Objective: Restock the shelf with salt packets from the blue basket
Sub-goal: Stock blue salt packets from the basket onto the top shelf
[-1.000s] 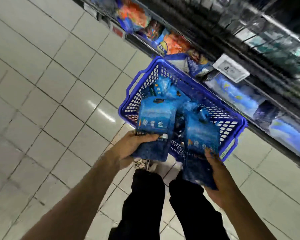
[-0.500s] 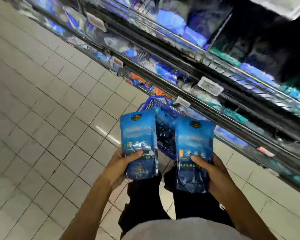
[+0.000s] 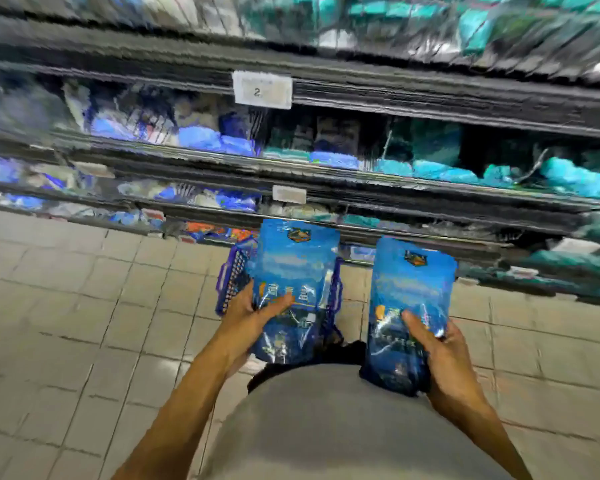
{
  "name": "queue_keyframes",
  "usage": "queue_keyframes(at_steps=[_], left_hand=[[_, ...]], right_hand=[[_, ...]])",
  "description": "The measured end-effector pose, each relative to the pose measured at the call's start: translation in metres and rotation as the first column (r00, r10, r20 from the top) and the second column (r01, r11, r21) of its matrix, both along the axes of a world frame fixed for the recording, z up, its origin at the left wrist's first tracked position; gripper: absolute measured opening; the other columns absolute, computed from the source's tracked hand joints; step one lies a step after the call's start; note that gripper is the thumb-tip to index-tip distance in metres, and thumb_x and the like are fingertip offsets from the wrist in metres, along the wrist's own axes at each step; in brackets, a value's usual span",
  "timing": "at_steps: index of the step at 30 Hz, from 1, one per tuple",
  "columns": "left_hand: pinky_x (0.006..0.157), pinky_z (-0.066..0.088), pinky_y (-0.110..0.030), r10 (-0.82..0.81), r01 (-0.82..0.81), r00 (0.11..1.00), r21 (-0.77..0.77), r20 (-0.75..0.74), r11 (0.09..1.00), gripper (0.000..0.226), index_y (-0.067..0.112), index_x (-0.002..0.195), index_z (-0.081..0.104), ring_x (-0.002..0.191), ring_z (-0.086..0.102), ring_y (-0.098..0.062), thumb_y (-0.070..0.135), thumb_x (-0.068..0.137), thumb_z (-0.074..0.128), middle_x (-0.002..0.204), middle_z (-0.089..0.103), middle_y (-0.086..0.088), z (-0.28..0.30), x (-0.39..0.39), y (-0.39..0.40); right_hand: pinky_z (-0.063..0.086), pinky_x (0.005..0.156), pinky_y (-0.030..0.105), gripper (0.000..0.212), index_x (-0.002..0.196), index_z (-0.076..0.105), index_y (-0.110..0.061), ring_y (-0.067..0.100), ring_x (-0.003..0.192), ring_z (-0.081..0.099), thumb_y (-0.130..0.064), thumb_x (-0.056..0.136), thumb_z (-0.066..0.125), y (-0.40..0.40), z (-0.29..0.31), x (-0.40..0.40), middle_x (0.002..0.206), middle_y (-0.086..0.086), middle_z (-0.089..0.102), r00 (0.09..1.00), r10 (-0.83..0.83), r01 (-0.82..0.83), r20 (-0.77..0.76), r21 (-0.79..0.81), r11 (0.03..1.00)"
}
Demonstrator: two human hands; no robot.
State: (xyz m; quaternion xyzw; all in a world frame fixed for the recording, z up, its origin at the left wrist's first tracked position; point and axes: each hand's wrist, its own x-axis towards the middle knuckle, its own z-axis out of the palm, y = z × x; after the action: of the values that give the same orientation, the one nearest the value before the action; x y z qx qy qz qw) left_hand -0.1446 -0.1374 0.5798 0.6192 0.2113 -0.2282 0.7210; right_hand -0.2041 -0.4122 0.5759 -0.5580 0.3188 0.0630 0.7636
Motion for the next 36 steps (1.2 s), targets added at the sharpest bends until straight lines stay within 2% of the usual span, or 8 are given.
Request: queue_keyframes(at_steps=[6, 10, 14, 20, 25, 27, 31, 36], left_hand=[[0.087, 0.059, -0.044, -0.320, 0.322, 0.945, 0.007, -0.061, 0.947, 0.055, 0.018, 0.115, 0.071, 0.100, 0.075, -0.027, 0.035, 0.064, 0.084, 0.109, 0.078, -0.008, 0.001, 0.015, -0.050], [0.086, 0.059, -0.047, -0.559, 0.563, 0.822, 0.005, -0.106, 0.827, 0.058, 0.024, 0.108, 0.073, 0.096, 0.076, -0.027, 0.044, 0.055, 0.088, 0.106, 0.079, -0.005, 0.000, 0.018, -0.096], [0.072, 0.061, -0.033, -0.730, 0.733, 0.680, 0.018, -0.072, 0.680, 0.050, 0.026, 0.110, 0.071, 0.094, 0.077, -0.017, 0.039, 0.064, 0.084, 0.102, 0.080, 0.002, 0.005, 0.000, -0.152], [0.101, 0.052, -0.052, -0.873, 0.876, 0.483, 0.061, -0.070, 0.479, 0.040, 0.018, 0.124, 0.068, 0.110, 0.071, -0.029, 0.020, 0.085, 0.078, 0.115, 0.076, -0.006, 0.010, -0.036, -0.243], [0.059, 0.060, -0.027, -0.936, 0.934, 0.351, 0.077, -0.037, 0.348, 0.025, 0.022, 0.108, 0.071, 0.082, 0.077, -0.012, 0.019, 0.084, 0.079, 0.095, 0.080, 0.002, 0.005, -0.086, -0.334], [0.060, 0.061, -0.029, -0.947, 0.947, 0.317, 0.073, -0.045, 0.314, 0.026, 0.021, 0.109, 0.072, 0.084, 0.077, -0.014, 0.020, 0.084, 0.079, 0.096, 0.080, 0.001, 0.006, -0.110, -0.367], [0.083, 0.062, -0.050, -0.957, 0.957, 0.286, 0.071, -0.043, 0.283, 0.034, 0.019, 0.117, 0.070, 0.098, 0.076, -0.029, 0.024, 0.085, 0.079, 0.109, 0.078, -0.007, 0.011, -0.151, -0.429], [0.076, 0.063, -0.046, -0.958, 0.952, 0.288, 0.104, 0.012, 0.287, 0.037, 0.016, 0.116, 0.069, 0.091, 0.077, -0.028, 0.025, 0.082, 0.080, 0.103, 0.079, -0.006, 0.023, -0.181, -0.507]], right_hand=[[0.061, 0.071, 0.042, 0.038, 0.110, 0.074, -0.017, 0.035, 0.096, 0.075, -0.027, 0.075, 0.082, -0.009, 0.012, -0.068, 0.111, 0.016, 0.076, 0.938, -0.346, 0.345, 0.026, 0.041, 0.938], [0.061, 0.071, 0.041, 0.038, 0.108, 0.074, -0.026, 0.035, 0.097, 0.075, -0.031, 0.073, 0.085, -0.013, 0.021, -0.119, 0.112, 0.012, 0.076, 0.829, -0.557, 0.557, 0.052, 0.019, 0.830], [0.062, 0.072, 0.042, 0.047, 0.107, 0.074, -0.030, 0.034, 0.096, 0.075, -0.041, 0.065, 0.092, -0.017, 0.024, -0.173, 0.111, 0.011, 0.077, 0.678, -0.731, 0.732, 0.075, 0.017, 0.681], [0.062, 0.068, 0.040, 0.064, 0.105, 0.075, -0.032, 0.033, 0.094, 0.076, -0.053, 0.048, 0.096, -0.039, 0.017, -0.240, 0.107, 0.010, 0.078, 0.431, -0.901, 0.902, 0.047, 0.011, 0.432], [0.061, 0.078, 0.053, 0.052, 0.103, 0.076, -0.027, 0.034, 0.092, 0.076, -0.043, 0.057, 0.094, -0.092, 0.010, -0.302, 0.102, 0.010, 0.079, 0.271, -0.962, 0.962, 0.035, -0.058, 0.268], [0.062, 0.072, 0.049, 0.058, 0.107, 0.073, -0.020, 0.034, 0.090, 0.076, -0.042, 0.056, 0.090, -0.118, 0.008, -0.326, 0.099, 0.010, 0.079, 0.228, -0.973, 0.971, 0.033, -0.081, 0.225], [0.061, 0.061, 0.034, 0.056, 0.108, 0.071, -0.023, 0.027, 0.086, 0.077, -0.041, 0.058, 0.088, -0.173, 0.010, -0.367, 0.097, 0.006, 0.079, 0.242, -0.970, 0.967, 0.038, -0.088, 0.238], [0.062, 0.066, 0.041, 0.046, 0.106, 0.070, -0.029, 0.024, 0.086, 0.077, -0.041, 0.063, 0.084, -0.248, 0.018, -0.395, 0.099, 0.003, 0.079, 0.333, -0.942, 0.940, 0.052, -0.101, 0.326]])
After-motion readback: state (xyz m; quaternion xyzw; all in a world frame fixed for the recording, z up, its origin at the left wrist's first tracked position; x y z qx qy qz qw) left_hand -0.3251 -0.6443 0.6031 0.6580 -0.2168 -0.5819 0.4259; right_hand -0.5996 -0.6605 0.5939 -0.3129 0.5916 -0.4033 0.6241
